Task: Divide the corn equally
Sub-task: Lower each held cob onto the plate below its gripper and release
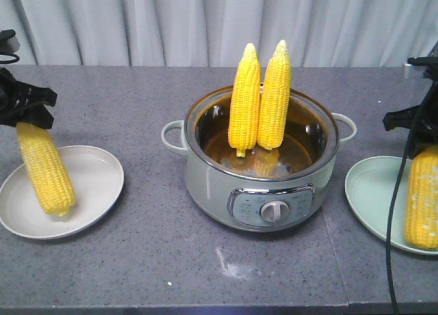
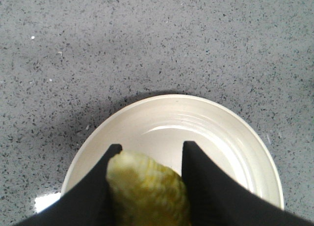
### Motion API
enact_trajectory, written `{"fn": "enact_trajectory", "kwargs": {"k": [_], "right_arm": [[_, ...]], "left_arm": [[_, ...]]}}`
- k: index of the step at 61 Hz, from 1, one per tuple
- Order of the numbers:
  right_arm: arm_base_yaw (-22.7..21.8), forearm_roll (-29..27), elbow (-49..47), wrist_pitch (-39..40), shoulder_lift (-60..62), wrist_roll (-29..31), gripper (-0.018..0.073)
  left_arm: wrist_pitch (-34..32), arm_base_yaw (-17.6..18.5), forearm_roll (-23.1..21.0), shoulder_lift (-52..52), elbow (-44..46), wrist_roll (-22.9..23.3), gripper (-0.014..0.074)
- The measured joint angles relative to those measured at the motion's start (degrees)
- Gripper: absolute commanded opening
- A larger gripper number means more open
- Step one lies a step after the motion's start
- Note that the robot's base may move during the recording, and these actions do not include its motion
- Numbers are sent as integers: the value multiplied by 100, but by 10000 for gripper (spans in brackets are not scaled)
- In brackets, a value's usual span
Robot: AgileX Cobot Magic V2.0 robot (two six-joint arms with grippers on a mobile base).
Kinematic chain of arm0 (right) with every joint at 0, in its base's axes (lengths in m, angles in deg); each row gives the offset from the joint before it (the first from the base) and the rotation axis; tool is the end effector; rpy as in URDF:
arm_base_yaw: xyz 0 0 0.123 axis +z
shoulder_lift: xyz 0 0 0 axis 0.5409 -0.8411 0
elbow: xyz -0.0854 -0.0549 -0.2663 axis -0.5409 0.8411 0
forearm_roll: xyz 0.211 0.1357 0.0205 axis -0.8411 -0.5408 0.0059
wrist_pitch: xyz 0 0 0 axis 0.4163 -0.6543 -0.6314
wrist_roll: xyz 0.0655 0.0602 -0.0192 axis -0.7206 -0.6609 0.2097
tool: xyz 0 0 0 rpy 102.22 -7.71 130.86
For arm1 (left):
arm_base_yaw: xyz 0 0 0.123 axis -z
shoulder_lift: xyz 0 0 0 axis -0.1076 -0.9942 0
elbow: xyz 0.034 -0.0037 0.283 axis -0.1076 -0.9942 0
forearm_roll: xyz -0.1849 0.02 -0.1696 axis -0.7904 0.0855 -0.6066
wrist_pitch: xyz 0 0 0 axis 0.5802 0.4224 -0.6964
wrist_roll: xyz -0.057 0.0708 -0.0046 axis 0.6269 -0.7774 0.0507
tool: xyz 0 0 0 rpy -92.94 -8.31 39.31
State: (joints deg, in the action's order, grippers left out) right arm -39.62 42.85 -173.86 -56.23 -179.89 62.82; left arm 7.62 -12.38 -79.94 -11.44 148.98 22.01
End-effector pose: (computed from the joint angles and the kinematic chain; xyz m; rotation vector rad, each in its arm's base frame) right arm 0.3683 -0.0500 0.2947 0.0236 2.9347 -0.1253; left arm 0.3787 0.0153 0.3140 0.0842 2.6621 -0.3178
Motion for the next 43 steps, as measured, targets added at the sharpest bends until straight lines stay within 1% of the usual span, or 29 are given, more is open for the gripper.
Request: {"fn": "enact_trajectory", "kwargs": {"k": [8,12,17,27,32,37,43], "right_arm": [[-93,-302,42,106,-12,319,94],[-93,-447,42,147,-25,410,155],[-93,-538,42,178,-63,465,263],[-93,-451,42,257,-161,472,504],[-93,-369,42,319,-161,440,588],[-93,-306,42,385,-161,364,631],[-93,-173,42,488,-161,227,634]], "left_arm": [[0,0,0,0,0,0,-6],[12,0,0,0,0,0,-6],[46,0,0,0,0,0,-3],[135,0,0,0,0,0,14],[162,0,0,0,0,0,41],[162,0,0,0,0,0,85],[201,0,0,0,0,0,172]]}}
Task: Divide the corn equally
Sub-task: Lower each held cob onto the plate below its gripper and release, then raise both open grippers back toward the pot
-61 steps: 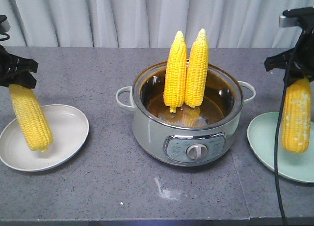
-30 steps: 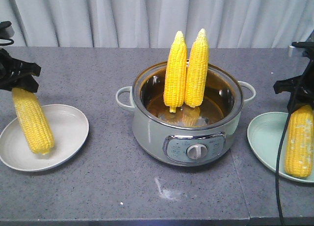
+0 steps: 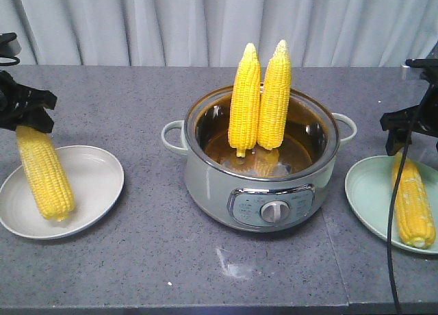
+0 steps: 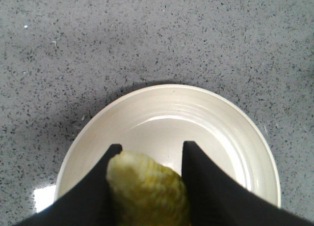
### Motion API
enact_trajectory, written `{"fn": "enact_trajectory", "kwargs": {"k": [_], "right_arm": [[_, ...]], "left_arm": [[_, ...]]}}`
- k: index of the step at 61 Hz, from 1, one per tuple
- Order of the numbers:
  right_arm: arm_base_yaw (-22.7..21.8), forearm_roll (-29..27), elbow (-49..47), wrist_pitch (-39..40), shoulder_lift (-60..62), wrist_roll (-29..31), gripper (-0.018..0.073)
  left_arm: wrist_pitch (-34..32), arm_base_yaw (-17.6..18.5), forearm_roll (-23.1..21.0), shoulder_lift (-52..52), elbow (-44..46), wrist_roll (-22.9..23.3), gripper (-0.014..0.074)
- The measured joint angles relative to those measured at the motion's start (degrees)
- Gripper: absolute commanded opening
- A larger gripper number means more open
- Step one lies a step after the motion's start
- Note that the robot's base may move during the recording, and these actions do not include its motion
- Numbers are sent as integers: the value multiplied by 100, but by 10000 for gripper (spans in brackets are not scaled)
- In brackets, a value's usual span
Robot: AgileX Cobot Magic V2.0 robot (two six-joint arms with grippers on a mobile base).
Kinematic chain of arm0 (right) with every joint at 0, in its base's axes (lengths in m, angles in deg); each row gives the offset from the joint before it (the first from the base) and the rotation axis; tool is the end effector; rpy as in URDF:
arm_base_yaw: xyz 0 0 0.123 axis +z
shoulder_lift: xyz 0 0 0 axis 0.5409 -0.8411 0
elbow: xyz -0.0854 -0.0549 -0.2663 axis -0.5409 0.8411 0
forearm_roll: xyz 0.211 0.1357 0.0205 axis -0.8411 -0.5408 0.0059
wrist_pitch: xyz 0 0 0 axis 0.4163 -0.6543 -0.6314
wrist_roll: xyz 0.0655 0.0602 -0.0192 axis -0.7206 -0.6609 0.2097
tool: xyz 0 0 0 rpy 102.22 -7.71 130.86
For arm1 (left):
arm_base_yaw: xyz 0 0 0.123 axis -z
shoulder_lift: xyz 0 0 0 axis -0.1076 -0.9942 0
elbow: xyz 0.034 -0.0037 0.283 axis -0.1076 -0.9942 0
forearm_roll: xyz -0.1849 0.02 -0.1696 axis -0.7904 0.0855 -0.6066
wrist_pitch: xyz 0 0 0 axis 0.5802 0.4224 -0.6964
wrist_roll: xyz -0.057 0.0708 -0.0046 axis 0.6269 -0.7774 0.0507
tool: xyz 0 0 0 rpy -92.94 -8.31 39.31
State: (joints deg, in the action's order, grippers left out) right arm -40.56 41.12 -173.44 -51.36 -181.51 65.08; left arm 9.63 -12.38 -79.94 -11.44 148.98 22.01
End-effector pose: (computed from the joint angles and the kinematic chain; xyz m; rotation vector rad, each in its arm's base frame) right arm 0.3792 -0.0549 0.2837 -0.0035 2.8853 -0.0979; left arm 0.3758 0.0145 0.3128 0.0933 2.6942 -0.3317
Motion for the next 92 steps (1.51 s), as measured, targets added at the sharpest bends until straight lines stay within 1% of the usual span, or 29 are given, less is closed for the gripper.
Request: {"fn": "enact_trajectory", "kwargs": {"k": [1,10,19,22,29,41,51,57,64,68,69,74,80,85,88,92], "right_arm": [[0,18,0,14,0,-13,633],[0,81,0,162,61,-88,614],[0,128,0,312,207,-129,592],[0,149,0,370,259,-143,591],[0,167,0,502,366,-168,591],[0,169,0,845,599,-203,591],[0,169,0,1239,961,-216,591],[0,-14,0,1413,1262,-215,591],[0,-616,0,1443,1617,-13,591],[0,-1139,0,1443,1857,291,591],[0,-1341,0,1443,1903,367,591],[0,-2124,0,1438,2137,851,591],[0,-3148,-5,1366,2338,1622,591],[0,-3874,-6,1188,2356,2245,591],[0,-4286,-6,1105,2291,2669,591],[0,-4612,-6,1033,2166,3049,591]], "left_arm": [[10,0,0,0,0,0,179],[74,0,0,0,0,0,361],[170,0,0,0,0,0,498],[211,0,0,0,0,0,529],[271,0,0,0,0,4,560],[281,0,0,0,0,133,559],[281,0,0,38,0,154,559],[255,0,0,172,0,156,559],[176,0,-73,448,0,156,559],[118,0,-194,629,0,165,559],[104,0,-233,669,0,162,559],[43,0,-556,902,0,167,559],[-62,0,-1190,1127,0,55,559],[-142,6,-1954,1262,0,-315,559],[-188,26,-2480,1293,0,-635,559],[-246,58,-2948,1299,0,-949,559]]}}
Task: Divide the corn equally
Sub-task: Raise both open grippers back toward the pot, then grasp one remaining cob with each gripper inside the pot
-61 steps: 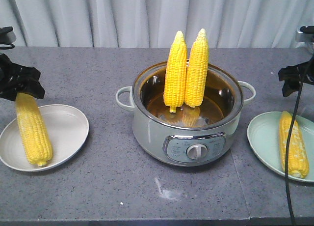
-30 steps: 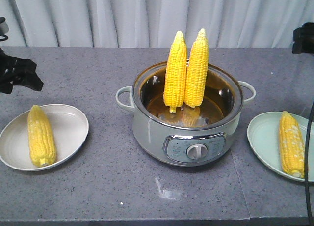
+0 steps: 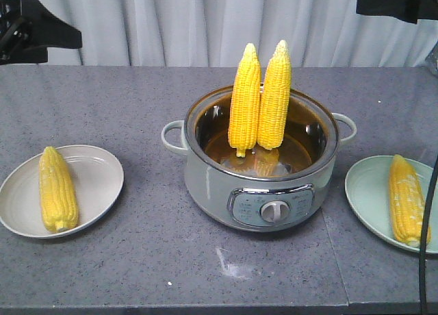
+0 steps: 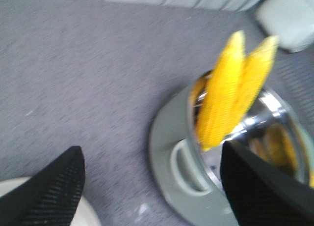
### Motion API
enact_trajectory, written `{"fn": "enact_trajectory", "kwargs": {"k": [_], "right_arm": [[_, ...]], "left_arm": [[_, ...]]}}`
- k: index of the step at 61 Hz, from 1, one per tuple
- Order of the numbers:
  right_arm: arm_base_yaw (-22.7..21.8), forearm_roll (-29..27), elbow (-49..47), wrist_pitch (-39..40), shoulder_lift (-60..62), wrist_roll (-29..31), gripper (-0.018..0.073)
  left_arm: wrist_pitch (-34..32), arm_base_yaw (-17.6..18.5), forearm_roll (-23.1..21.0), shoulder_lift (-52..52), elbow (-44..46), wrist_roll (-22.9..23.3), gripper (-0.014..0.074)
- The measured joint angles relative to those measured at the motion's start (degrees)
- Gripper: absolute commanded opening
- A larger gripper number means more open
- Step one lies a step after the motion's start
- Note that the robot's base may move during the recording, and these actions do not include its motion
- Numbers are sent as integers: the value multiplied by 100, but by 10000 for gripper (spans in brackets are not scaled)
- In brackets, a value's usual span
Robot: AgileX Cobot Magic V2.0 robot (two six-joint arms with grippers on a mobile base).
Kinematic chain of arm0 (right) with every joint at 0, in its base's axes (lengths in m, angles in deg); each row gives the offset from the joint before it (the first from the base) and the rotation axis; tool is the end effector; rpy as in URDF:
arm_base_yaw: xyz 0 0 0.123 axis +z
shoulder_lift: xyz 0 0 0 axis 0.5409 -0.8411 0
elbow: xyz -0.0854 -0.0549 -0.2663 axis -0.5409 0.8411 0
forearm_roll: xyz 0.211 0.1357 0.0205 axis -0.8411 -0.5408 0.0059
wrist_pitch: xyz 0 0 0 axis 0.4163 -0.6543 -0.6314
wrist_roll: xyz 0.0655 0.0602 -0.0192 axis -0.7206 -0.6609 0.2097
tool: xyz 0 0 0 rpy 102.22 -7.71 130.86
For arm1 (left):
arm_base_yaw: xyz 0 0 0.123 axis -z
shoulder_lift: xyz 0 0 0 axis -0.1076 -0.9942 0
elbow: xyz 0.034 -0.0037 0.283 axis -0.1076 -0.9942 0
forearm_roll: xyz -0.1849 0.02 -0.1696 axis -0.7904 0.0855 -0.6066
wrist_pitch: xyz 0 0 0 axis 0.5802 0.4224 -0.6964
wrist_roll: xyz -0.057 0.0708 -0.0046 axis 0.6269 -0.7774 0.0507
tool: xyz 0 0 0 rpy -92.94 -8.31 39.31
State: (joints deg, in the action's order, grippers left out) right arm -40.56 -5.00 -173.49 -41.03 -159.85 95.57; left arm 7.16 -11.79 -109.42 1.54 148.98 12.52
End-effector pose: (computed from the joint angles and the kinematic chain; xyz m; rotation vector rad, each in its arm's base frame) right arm 0.3084 0.0110 0.4457 -0.3804 2.0404 0.4803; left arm 0.3274 -0.0274 0.4166 0.1802 2.2048 -0.7924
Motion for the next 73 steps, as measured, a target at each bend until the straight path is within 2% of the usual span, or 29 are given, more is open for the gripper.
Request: {"fn": "enact_trajectory", "kwargs": {"k": [8,18,28,38,54,73], "right_arm": [[0,-328,0,-157,-384,446,591],[86,-757,5,-135,-911,848,591],[583,-665,5,371,-1280,1102,591],[909,-340,5,1026,-1539,889,591],[1279,-308,5,1743,-1936,884,591],[1409,-318,5,2118,-2412,885,571]], "left_arm": [[-214,210,-436,0,0,-338,559],[-615,612,-486,0,0,-477,559],[-902,922,-488,0,0,-528,556],[-912,965,-476,-49,0,-533,548],[-875,965,-435,-241,0,-533,512],[-856,965,-425,-259,0,-533,512]]}}
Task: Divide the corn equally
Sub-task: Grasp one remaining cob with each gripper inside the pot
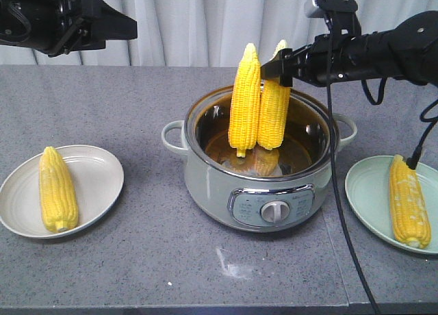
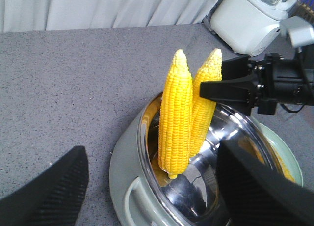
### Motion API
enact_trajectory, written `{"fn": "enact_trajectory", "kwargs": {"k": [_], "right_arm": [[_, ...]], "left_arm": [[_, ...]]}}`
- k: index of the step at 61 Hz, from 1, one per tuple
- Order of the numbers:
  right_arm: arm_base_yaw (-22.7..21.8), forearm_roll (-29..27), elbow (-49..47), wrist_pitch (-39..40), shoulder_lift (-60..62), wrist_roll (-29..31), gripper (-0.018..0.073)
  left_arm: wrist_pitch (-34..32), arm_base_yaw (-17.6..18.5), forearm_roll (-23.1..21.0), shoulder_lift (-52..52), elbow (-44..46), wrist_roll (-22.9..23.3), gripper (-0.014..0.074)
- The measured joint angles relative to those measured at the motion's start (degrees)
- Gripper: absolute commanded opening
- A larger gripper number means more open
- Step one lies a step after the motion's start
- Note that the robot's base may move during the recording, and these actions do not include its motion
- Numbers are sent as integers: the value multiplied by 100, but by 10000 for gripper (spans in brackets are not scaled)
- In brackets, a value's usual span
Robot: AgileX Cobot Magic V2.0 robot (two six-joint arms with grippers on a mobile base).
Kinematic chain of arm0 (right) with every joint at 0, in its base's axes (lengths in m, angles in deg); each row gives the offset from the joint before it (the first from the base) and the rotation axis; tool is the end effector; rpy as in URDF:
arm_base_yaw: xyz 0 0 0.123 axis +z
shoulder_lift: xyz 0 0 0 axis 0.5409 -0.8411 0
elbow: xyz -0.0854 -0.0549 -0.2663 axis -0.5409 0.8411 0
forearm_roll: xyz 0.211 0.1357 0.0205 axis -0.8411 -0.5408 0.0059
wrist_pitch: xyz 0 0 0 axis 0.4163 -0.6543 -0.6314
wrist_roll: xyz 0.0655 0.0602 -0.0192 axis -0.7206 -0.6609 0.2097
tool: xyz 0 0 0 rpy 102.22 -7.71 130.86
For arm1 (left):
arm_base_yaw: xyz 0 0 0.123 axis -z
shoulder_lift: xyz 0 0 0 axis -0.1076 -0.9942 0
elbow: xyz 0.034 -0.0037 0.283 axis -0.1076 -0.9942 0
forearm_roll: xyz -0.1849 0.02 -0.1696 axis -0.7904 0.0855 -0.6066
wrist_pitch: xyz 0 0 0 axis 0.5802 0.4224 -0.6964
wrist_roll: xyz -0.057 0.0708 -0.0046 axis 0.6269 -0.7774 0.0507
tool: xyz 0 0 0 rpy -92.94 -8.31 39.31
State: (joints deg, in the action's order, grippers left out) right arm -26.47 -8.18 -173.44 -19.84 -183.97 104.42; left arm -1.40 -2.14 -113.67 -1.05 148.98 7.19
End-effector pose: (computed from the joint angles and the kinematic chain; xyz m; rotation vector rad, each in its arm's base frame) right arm 0.4296 0.0861 0.3070 -0.4572 2.1299 0.4907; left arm 0.3416 -0.0814 0.4118 0.3211 2.0928 -0.8509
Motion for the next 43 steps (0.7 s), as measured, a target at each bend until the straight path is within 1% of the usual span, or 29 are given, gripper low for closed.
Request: {"fn": "enact_trajectory", "kwargs": {"k": [4,7,11,22,25,34,43], "right_arm": [[6,0,5,9,-41,4,524],[6,-6,5,9,-41,25,471],[6,-34,5,9,-41,43,368],[10,-109,5,-13,-41,64,42],[10,-109,5,-25,-41,76,-17],[10,-19,-62,-57,113,118,-9],[-42,21,-268,-83,746,131,-8]], "left_arm": [[0,0,0,0,0,0,512],[0,0,0,0,0,0,512],[0,0,0,0,0,0,512],[0,0,0,0,0,0,512],[0,0,0,0,0,0,512],[12,0,0,0,0,0,512],[61,28,0,0,0,0,512]]}}
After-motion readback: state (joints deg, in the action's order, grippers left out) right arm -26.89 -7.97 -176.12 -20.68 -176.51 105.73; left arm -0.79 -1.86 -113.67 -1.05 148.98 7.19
